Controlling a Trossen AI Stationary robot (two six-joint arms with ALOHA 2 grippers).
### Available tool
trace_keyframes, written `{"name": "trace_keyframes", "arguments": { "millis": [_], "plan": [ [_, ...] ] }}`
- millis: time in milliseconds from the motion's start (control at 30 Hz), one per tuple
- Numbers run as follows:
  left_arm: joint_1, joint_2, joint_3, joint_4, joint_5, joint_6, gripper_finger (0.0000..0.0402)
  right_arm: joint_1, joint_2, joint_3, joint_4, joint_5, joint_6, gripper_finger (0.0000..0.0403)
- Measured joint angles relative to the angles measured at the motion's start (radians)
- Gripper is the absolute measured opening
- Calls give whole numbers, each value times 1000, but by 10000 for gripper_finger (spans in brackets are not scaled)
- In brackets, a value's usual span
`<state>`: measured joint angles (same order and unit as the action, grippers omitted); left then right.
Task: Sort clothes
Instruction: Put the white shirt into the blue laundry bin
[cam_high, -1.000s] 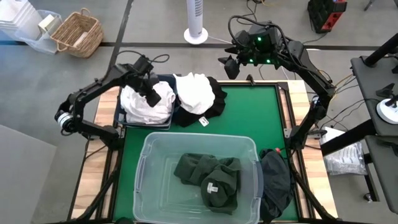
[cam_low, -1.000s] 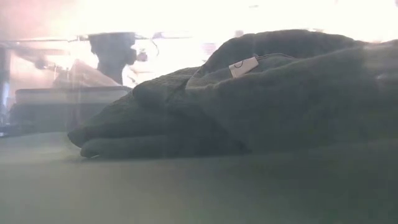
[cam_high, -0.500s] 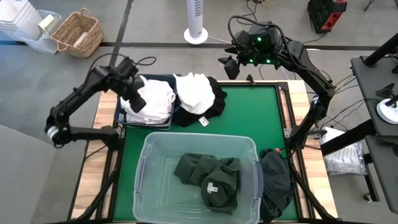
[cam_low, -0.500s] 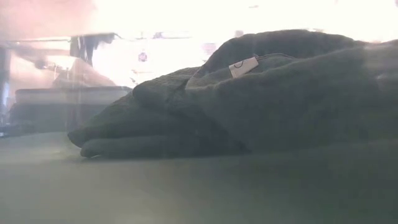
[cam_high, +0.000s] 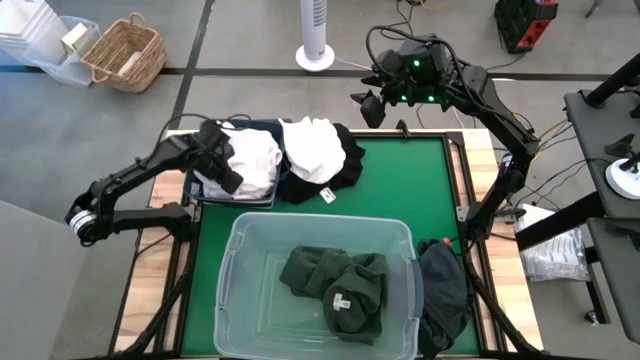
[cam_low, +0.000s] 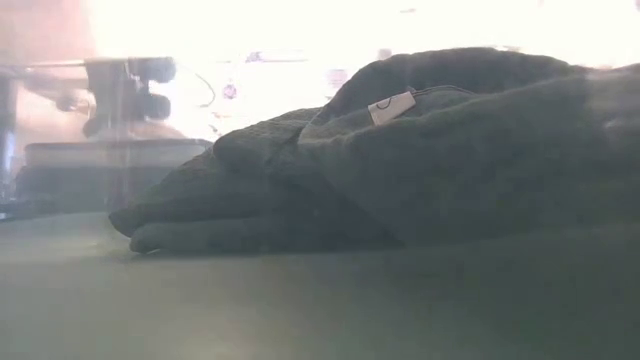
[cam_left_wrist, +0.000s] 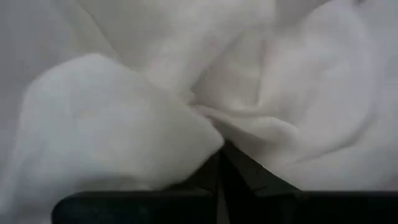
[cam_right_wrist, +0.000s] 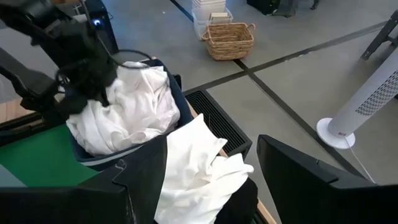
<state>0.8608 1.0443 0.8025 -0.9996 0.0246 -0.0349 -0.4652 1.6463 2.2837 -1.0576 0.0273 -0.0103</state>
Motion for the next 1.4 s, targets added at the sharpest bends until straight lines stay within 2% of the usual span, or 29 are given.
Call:
{"name": "trace_keyframes", "arguments": {
  "millis": [133,300,533,733,900,1133,1400],
  "plan": [
    [0,34,-67,63,0,-26,0,0,0,0,0,0,10,243],
    [0,107,-52,66,3,-27,0,0,0,-1,0,0,10,234],
    [1,251,-57,78,89,-37,0,0,0,-1,0,0,10,233],
    [2,318,-57,83,136,-25,0,0,0,-1,0,0,10,240],
    [1,308,-45,82,142,-36,0,0,0,-1,0,0,9,234],
    [0,232,44,35,139,-53,0,0,0,-1,0,0,6,234],
    [0,215,110,-109,102,-53,0,0,0,-1,-1,0,6,245]
  ]
}}
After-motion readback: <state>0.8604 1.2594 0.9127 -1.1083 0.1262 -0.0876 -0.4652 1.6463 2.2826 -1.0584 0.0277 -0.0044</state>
